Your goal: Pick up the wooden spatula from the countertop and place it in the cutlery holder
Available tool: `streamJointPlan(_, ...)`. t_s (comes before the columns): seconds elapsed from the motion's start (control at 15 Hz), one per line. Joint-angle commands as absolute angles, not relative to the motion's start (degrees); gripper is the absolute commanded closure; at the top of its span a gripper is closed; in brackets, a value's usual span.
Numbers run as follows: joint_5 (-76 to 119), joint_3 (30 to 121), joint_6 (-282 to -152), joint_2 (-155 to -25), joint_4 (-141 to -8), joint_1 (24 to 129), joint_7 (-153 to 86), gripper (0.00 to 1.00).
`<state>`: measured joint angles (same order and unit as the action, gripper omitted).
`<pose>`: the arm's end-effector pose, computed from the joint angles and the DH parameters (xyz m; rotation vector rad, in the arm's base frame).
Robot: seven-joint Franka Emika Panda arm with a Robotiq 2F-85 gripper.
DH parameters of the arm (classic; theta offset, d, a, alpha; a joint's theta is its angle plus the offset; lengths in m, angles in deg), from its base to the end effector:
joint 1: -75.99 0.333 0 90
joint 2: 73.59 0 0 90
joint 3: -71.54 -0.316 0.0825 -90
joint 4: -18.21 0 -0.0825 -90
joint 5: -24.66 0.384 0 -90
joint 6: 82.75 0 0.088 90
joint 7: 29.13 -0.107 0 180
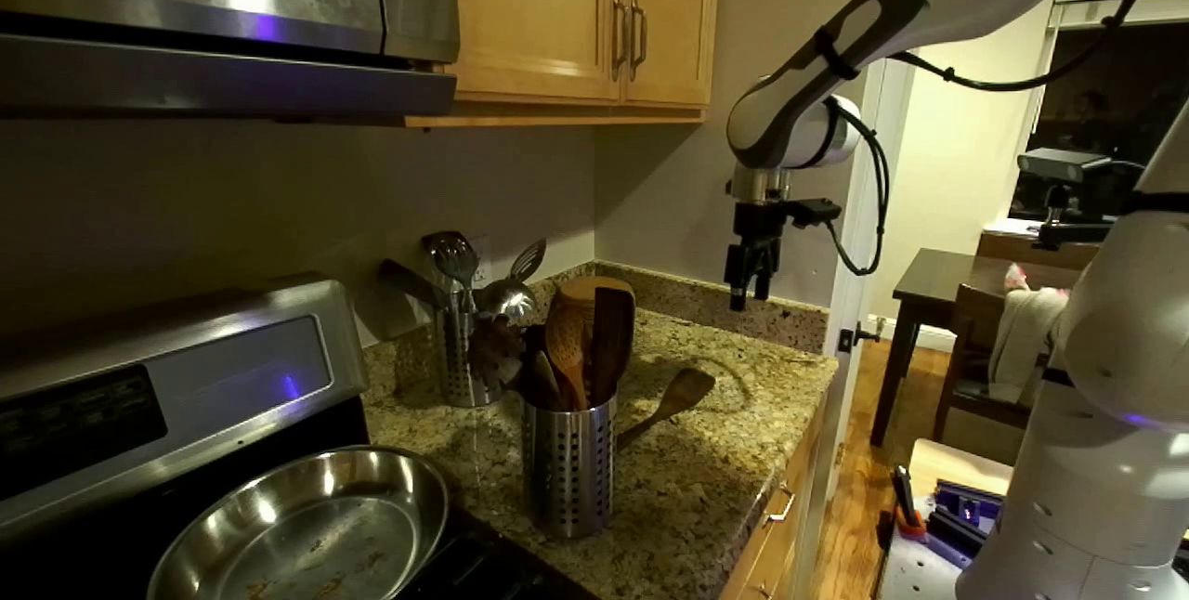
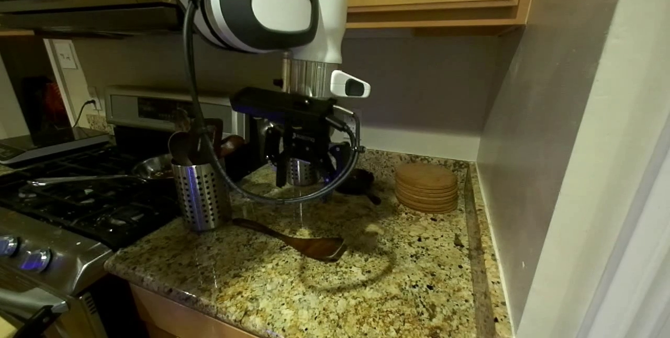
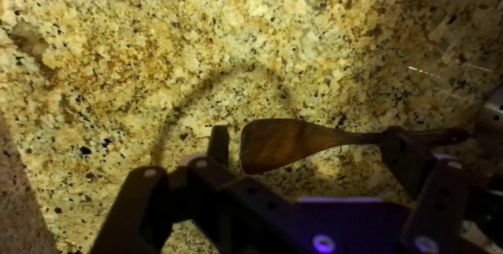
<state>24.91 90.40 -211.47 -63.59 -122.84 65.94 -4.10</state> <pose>0.3979 -0.2185 0.3539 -3.0643 0.0988 0.0271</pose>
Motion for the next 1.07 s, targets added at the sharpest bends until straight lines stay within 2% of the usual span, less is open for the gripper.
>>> streamJointPlan(0.0,24.5,89.4,-211.9,-64.2,-122.8,64.8,-4.1,0.00)
streamJointPlan(0.53,23.7,88.9,-212.0,-64.6,-122.7,64.6,-4.6,0.00)
streamJointPlan(1.0,30.5,90.5,-221.0,-70.8,-122.5,64.2,2.1,0.00)
